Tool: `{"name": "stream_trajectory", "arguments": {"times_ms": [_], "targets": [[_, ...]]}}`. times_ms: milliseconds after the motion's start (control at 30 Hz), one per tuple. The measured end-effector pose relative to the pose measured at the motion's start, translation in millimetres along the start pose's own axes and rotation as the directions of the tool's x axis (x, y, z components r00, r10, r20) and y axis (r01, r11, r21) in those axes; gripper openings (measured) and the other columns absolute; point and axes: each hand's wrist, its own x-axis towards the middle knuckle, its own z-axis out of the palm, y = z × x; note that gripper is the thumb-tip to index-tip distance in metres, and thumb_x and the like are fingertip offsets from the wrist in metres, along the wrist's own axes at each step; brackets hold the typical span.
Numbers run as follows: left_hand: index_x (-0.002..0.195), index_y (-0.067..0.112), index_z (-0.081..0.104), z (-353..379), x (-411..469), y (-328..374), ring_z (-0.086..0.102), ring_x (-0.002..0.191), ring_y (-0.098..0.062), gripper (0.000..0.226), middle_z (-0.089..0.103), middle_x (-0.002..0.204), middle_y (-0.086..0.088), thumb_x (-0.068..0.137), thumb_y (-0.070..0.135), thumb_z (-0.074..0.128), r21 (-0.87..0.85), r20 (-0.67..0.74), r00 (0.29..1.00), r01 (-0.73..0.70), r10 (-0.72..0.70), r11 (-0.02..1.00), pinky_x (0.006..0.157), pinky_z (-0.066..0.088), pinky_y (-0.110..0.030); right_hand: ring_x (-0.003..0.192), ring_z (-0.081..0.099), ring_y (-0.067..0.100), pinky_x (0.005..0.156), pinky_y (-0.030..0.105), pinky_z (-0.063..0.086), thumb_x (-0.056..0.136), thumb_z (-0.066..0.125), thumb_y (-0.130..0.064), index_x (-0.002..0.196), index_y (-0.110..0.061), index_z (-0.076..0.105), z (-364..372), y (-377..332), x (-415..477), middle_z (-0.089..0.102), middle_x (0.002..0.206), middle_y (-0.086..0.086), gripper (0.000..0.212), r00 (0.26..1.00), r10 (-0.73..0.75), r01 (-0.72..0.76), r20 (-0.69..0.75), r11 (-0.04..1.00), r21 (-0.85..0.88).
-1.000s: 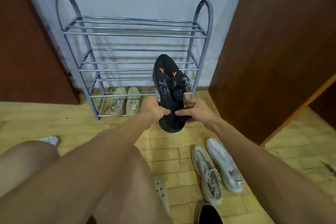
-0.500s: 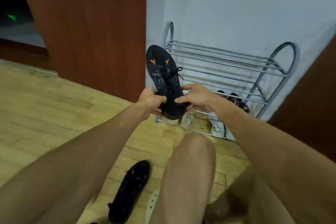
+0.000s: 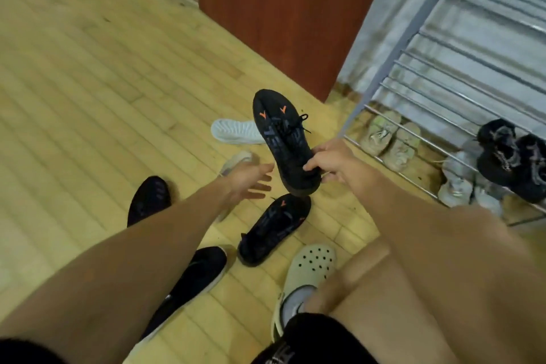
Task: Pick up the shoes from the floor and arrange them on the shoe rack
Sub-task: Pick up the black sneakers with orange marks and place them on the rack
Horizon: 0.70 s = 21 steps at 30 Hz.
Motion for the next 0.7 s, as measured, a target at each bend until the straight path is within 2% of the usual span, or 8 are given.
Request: {"name": "stream_trajectory", "arguments": {"times_ms": [100, 200, 300, 367, 433, 500, 600, 700], "targets": [[0.132, 0.012, 0.052, 0, 23, -37, 0.057, 0.112, -0.023, 0.043, 0.056, 0.13, -0.007, 0.093, 0.032, 0.054, 0.027, 0.01, 0.992, 0.125, -0.126, 0.992, 0.096, 0.047, -0.037, 0.112, 0.06, 0.03, 0.082, 0.04, 0.056, 0.075, 0.076, -0.002, 0.117, -0.006, 0.065, 12, 23, 21, 0.065, 0.121, 0.012, 0.044, 1.0, 0.015, -0.015, 0.014, 0.999, -0.037], [0.135, 0.014, 0.05, 10, 44, -67, 0.049, 0.124, -0.023, 0.048, 0.051, 0.134, -0.003, 0.09, 0.028, 0.06, 0.239, -0.046, 0.983, 0.185, -0.179, 0.953, 0.102, 0.04, -0.036, 0.106, 0.061, 0.031, 0.079, 0.039, 0.058, 0.074, 0.077, -0.004, 0.114, -0.007, 0.066, 13, 32, 40, 0.064, 0.12, 0.013, 0.042, 0.999, 0.035, -0.034, 0.015, 0.997, -0.065], [0.144, 0.012, 0.037, 17, 64, -99, 0.043, 0.131, -0.028, 0.065, 0.039, 0.145, -0.009, 0.086, 0.02, 0.065, 0.549, -0.127, 0.964, 0.265, -0.234, 0.792, 0.096, 0.041, -0.032, 0.103, 0.063, 0.032, 0.074, 0.037, 0.058, 0.073, 0.078, -0.007, 0.118, -0.008, 0.064, 8, 35, 52, 0.064, 0.119, 0.012, 0.047, 0.999, 0.039, -0.038, 0.02, 0.999, -0.035], [0.147, 0.008, 0.027, 16, 73, -121, 0.041, 0.132, -0.032, 0.072, 0.033, 0.148, -0.015, 0.086, 0.017, 0.064, 0.687, -0.167, 0.945, 0.317, -0.282, 0.654, 0.098, 0.043, -0.034, 0.103, 0.064, 0.033, 0.073, 0.038, 0.058, 0.073, 0.078, -0.006, 0.116, -0.007, 0.064, 4, 39, 58, 0.064, 0.118, 0.013, 0.045, 0.998, 0.046, -0.046, 0.032, 0.999, 0.016], [0.146, 0.007, 0.028, 17, 78, -140, 0.042, 0.128, -0.034, 0.071, 0.031, 0.145, -0.017, 0.086, 0.018, 0.064, 0.778, -0.183, 0.93, 0.335, -0.318, 0.531, 0.102, 0.043, -0.037, 0.099, 0.066, 0.034, 0.077, 0.04, 0.059, 0.073, 0.078, -0.006, 0.114, -0.005, 0.065, -1, 45, 62, 0.067, 0.115, 0.014, 0.043, 0.998, 0.055, -0.057, 0.032, 0.997, 0.05], [0.142, 0.009, 0.032, 19, 79, -153, 0.043, 0.123, -0.036, 0.066, 0.029, 0.14, -0.017, 0.084, 0.02, 0.063, 0.832, -0.221, 0.931, 0.335, -0.289, 0.443, 0.099, 0.044, -0.039, 0.096, 0.068, 0.034, 0.078, 0.041, 0.059, 0.073, 0.077, -0.006, 0.113, -0.004, 0.065, -8, 52, 64, 0.068, 0.111, 0.014, 0.041, 0.997, 0.073, -0.075, 0.029, 0.994, 0.078], [0.136, 0.009, 0.036, 19, 83, -157, 0.044, 0.119, -0.036, 0.062, 0.03, 0.136, -0.016, 0.082, 0.018, 0.064, 0.831, -0.268, 0.938, 0.34, -0.218, 0.44, 0.091, 0.047, -0.04, 0.1, 0.067, 0.034, 0.078, 0.041, 0.058, 0.078, 0.073, -0.002, 0.114, -0.001, 0.064, -14, 66, 64, 0.067, 0.111, 0.016, 0.037, 0.992, 0.117, -0.123, 0.05, 0.984, 0.129], [0.129, 0.005, 0.04, 17, 84, -155, 0.053, 0.101, -0.031, 0.055, 0.038, 0.131, -0.017, 0.08, 0.01, 0.065, 0.739, -0.256, 0.929, 0.367, -0.268, 0.565, 0.07, 0.053, -0.034, 0.105, 0.065, 0.038, 0.078, 0.043, 0.057, 0.079, 0.072, 0.0, 0.119, 0.002, 0.059, -14, 77, 61, 0.064, 0.119, 0.02, 0.042, 0.983, 0.176, -0.183, 0.06, 0.97, 0.161]]}}
